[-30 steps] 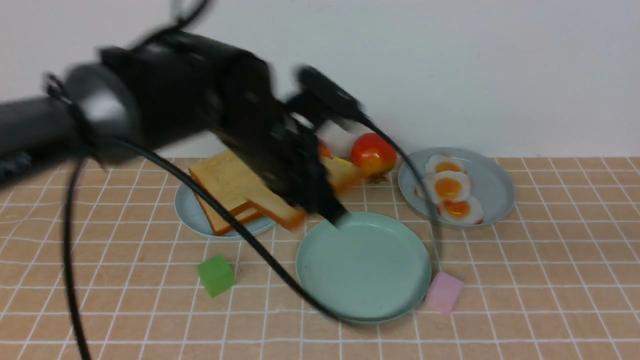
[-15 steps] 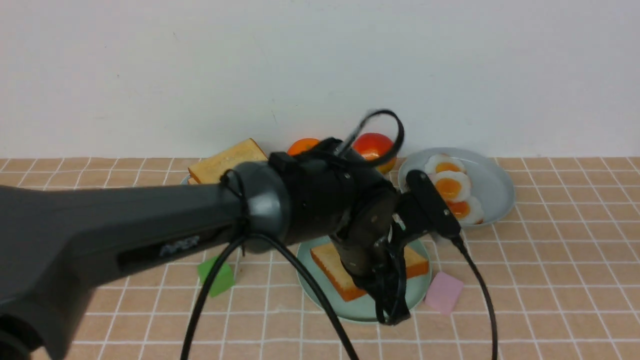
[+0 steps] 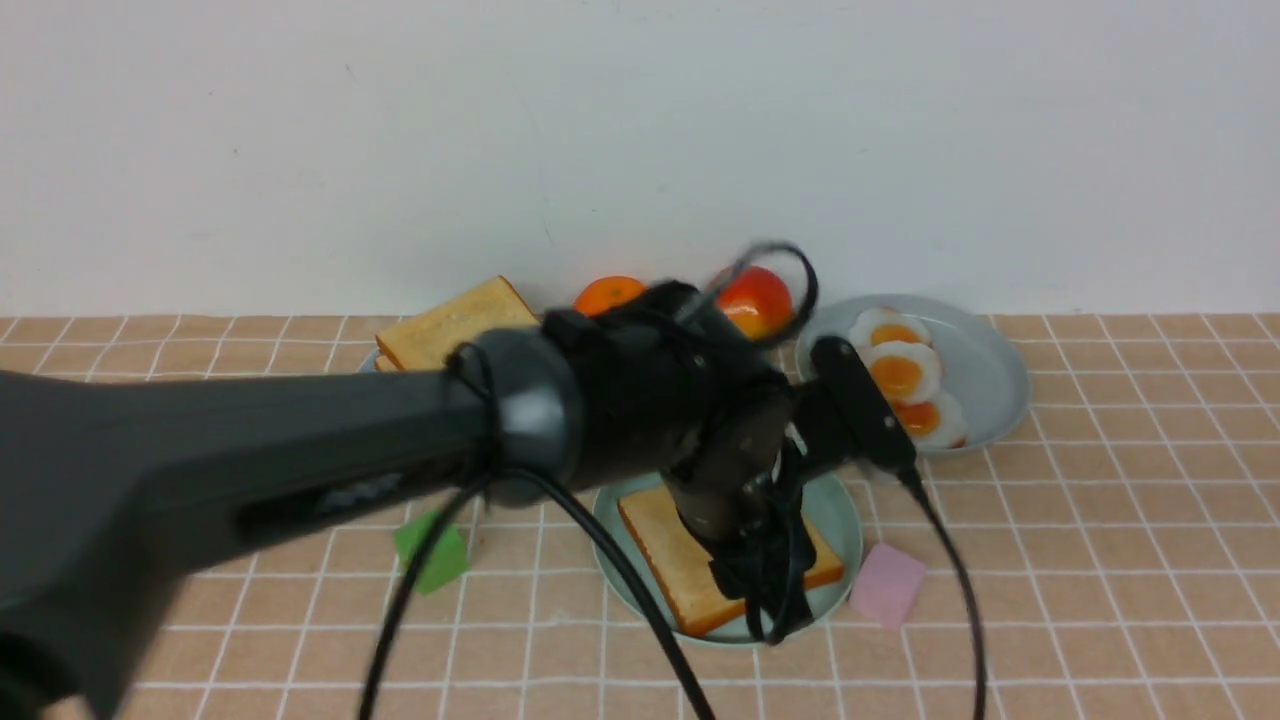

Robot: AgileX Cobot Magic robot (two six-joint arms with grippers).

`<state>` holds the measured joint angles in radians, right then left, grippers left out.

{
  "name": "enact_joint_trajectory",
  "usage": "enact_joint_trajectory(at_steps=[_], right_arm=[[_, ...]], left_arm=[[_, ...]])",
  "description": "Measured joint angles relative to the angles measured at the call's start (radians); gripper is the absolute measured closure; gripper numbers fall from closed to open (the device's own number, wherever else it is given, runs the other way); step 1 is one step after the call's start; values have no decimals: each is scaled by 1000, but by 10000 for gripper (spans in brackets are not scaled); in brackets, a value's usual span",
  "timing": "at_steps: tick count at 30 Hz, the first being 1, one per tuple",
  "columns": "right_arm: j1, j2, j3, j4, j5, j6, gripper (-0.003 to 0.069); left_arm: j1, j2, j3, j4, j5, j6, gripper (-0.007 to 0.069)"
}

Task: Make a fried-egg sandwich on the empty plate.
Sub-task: Use the left arm to put a slice of bread into the empty plate in the middle, then use the right arm to grab a fried egg

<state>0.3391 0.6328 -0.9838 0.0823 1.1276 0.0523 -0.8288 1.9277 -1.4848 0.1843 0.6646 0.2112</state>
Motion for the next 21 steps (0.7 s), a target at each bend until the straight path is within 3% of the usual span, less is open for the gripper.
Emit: enact_joint_trajectory(at_steps=[2, 5, 9, 10, 12, 13, 16, 21], right_arm=[[0, 39, -1, 0, -2, 21, 264], [0, 133, -1, -8, -14, 41, 263], [-13, 366, -7, -45, -144, 51, 263], [-18, 400, -10, -45, -158, 51, 263], [-62, 526, -40, -24, -249, 51, 263], [-80, 554, -52, -12, -277, 51, 263], [-146, 689, -107, 60, -359, 19, 263], [-246, 899, -221, 228, -415, -98, 263]], left_arm=[[0, -60, 0, -36, 12, -59, 153], [0, -185, 0, -73, 39, -165, 183], [0, -472, 31, -79, 103, -309, 429], [0, -484, 36, -78, 104, -313, 456], [0, -644, 124, -77, 100, -337, 603], [0, -693, 161, -77, 93, -341, 631], [0, -848, 305, -77, 50, -365, 638], [0, -1143, 616, -77, -150, -439, 638]])
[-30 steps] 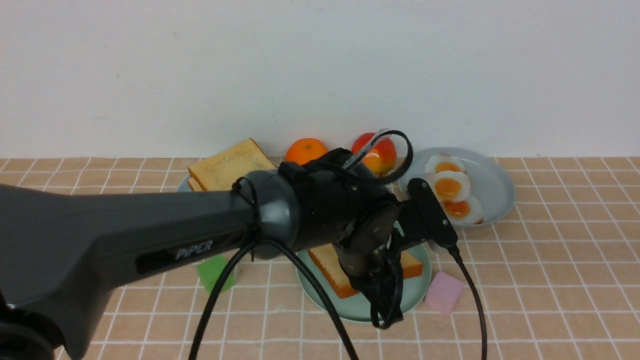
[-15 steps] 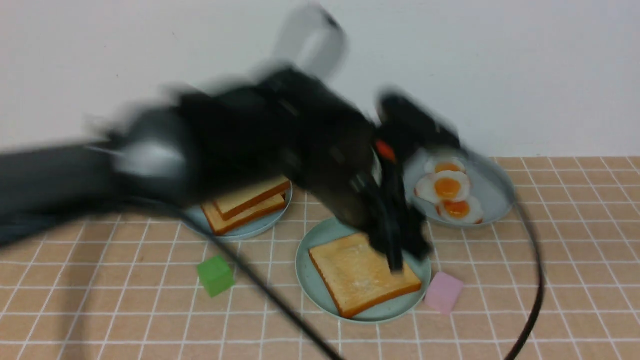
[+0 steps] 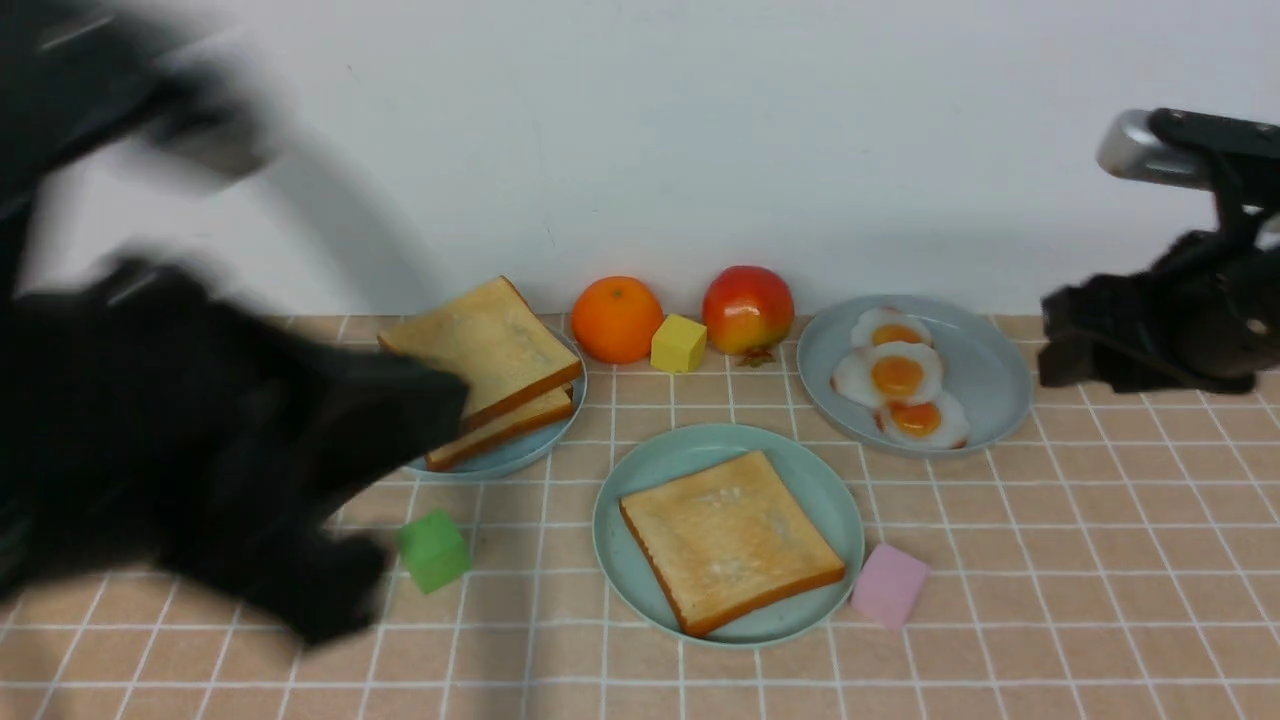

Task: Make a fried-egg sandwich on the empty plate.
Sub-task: Use the right arm to grab a fried egg

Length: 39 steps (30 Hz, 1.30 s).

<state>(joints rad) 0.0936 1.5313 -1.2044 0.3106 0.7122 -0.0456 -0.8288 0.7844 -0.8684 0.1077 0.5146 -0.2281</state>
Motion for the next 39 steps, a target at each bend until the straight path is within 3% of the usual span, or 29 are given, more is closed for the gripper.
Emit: enact_joint_trajectory(at_steps=[4, 11, 22, 39], right_arm=[[-51, 178, -98, 153, -27, -122, 263], [-94, 464, -291, 304, -64, -185, 263], [-100, 710, -539, 337, -69, -185, 263], [-103, 755, -557, 403, -77, -225, 299]], left_arm=[[0, -176, 182, 6, -179, -60, 638], [0, -208, 254, 9, -240, -73, 638], [0, -208, 255, 9, -257, -74, 638], [0, -208, 255, 9, -255, -89, 638]])
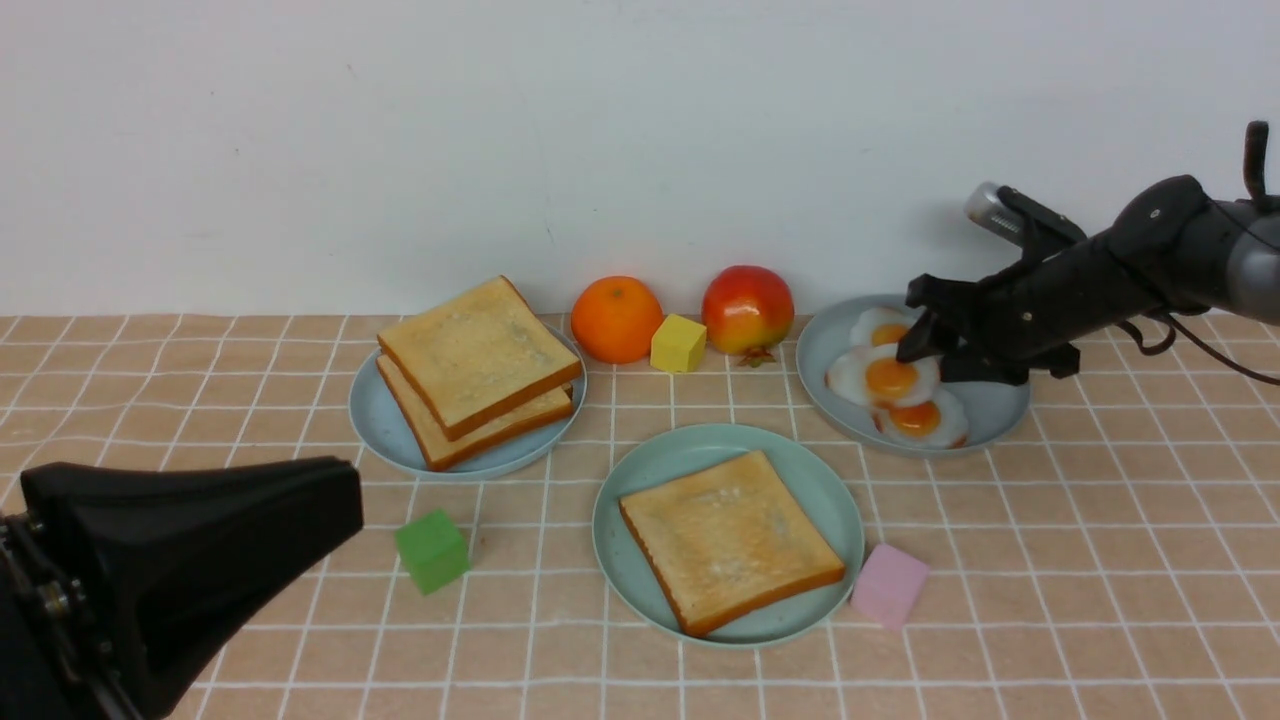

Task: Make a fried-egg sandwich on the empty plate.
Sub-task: Use the right arm to grab a fried egg, then use the right arm to place the fried egg on the slice of bread in the middle

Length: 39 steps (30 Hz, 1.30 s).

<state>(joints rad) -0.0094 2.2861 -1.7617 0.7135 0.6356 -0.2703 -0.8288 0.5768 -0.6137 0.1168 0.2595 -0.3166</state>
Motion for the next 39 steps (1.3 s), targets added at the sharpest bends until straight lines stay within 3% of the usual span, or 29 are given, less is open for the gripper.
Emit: enact_joint_trajectory(at_steps=[4, 10, 20, 27, 33, 39], right_arm=[[0, 0, 0, 6, 2, -9, 356], [0, -2, -1, 35, 17, -13, 523], [0, -93, 0, 46, 104, -48, 585], [7, -279, 25, 52, 304, -136, 585], [93, -481, 276, 168, 351, -231, 585], [220, -527, 515, 307, 244, -327, 585]], left_arm=[[0, 0, 0, 0, 0, 0, 638], [0, 0, 0, 0, 1, 0, 638], [0, 0, 0, 0, 3, 0, 638], [0, 0, 0, 21, 22, 0, 637], [0, 0, 0, 46, 50, 0, 636], [0, 0, 0, 63, 65, 0, 635]])
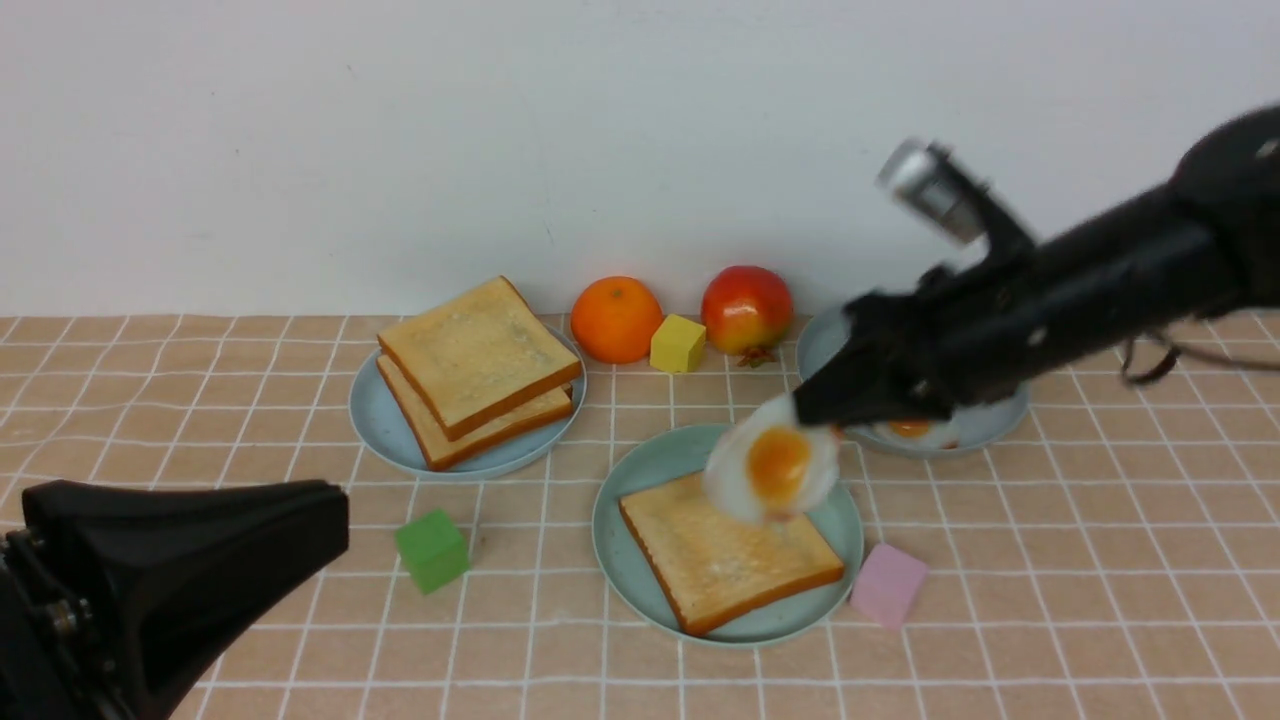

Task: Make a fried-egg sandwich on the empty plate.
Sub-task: Use the right arm to place the fried egg on the slice of bread in the middle

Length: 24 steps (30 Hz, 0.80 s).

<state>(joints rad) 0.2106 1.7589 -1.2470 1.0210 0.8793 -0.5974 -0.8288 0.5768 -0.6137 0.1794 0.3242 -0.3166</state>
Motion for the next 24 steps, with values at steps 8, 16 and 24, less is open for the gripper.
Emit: enact_joint_trajectory(at_steps=[8, 16, 24], right_arm=[[40, 128, 24, 182, -106, -68, 585], [39, 220, 24, 283, -139, -120, 585], [39, 227, 24, 276, -200, -122, 536]], left_arm=[[0, 0, 0, 11, 11, 0, 635], [0, 0, 0, 35, 15, 0, 633], [0, 0, 0, 42, 18, 0, 627]])
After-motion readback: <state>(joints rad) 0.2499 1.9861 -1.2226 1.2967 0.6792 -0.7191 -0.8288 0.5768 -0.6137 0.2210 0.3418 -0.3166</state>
